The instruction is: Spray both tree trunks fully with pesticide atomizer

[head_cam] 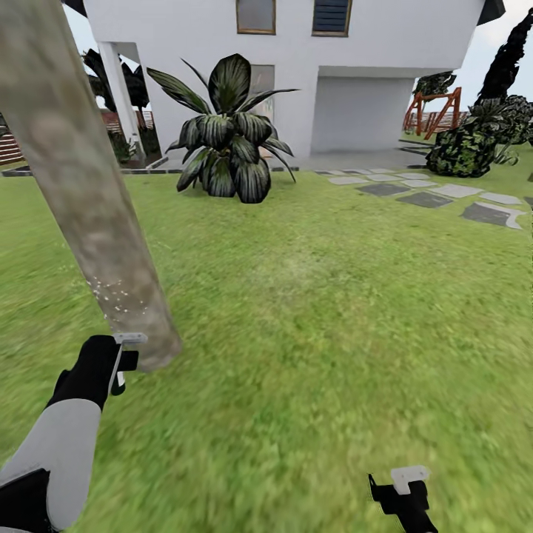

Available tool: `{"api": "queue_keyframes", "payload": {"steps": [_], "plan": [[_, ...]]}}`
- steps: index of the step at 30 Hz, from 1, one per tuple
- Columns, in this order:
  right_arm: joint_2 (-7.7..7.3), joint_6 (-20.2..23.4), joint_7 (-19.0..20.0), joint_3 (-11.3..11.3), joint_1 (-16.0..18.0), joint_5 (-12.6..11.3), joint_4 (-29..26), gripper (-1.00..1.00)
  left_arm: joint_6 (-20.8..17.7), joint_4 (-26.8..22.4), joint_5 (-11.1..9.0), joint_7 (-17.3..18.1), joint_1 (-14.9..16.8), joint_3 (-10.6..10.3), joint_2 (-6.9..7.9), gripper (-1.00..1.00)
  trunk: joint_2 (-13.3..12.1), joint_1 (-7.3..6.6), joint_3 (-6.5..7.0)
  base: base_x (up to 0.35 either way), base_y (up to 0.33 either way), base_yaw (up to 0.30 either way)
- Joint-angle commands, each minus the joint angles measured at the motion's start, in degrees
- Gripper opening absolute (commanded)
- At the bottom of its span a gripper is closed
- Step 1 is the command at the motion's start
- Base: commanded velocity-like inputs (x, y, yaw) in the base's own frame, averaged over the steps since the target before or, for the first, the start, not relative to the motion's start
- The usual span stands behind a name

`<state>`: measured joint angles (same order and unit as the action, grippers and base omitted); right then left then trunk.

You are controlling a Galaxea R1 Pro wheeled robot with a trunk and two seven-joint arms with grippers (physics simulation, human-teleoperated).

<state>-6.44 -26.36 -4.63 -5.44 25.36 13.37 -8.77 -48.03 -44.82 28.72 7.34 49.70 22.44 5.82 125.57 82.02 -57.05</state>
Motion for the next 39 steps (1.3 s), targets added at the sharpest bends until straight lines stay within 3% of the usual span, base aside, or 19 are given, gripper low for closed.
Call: {"api": "queue_keyframes", "payload": {"steps": [1,10,26,27,28,29,39], "plan": [[0.02,-0.18,-0.11,-0.45,0.04,0.61,0.07,1.0,-0.2,-0.09,0.65,0.57,0.05,0.15,-0.01,-1.0,0.02,-0.01,-0.05,0.0,-0.273,0.0],[0.02,-0.18,-0.11,-0.45,0.04,0.61,0.07,1.0,-0.42,-0.09,0.8,0.57,0.3,0.15,0.15,-1.0,0.02,-0.01,-0.05,0.09,-0.258,0.013],[0.02,-0.18,-0.11,-0.45,0.04,0.61,0.07,1.0,-0.57,-0.64,0.72,0.55,0.52,0.24,0.07,-1.0,0.02,-0.01,-0.05,0.242,-0.196,0.211],[0.02,-0.18,-0.11,-0.45,0.04,0.61,0.07,1.0,-2.04,-4.35,0.72,0.63,1.38,0.24,-0.05,-1.0,0.02,-0.01,-0.05,0.24,-0.196,0.005],[0.02,-0.18,-0.11,-0.45,0.04,0.61,0.07,1.0,-5.46,-6.38,0.63,0.65,2.72,0.17,-0.06,-1.0,0.02,-0.01,-0.05,0.24,-0.196,0.001],[0.02,-0.18,-0.11,-0.45,0.04,0.61,0.07,1.0,-6.5,-6.78,0.59,0.68,3.17,0.16,-0.08,-1.0,0.02,-0.01,-0.05,0.239,-0.197,0.001],[0.03,-0.18,-0.11,-0.45,0.04,0.61,0.07,1.0,-7.77,-8.19,0.69,0.66,4.43,0.08,-0.16,-1.0,0.02,-0.01,-0.05,0.206,-0.215,0.214]]}}
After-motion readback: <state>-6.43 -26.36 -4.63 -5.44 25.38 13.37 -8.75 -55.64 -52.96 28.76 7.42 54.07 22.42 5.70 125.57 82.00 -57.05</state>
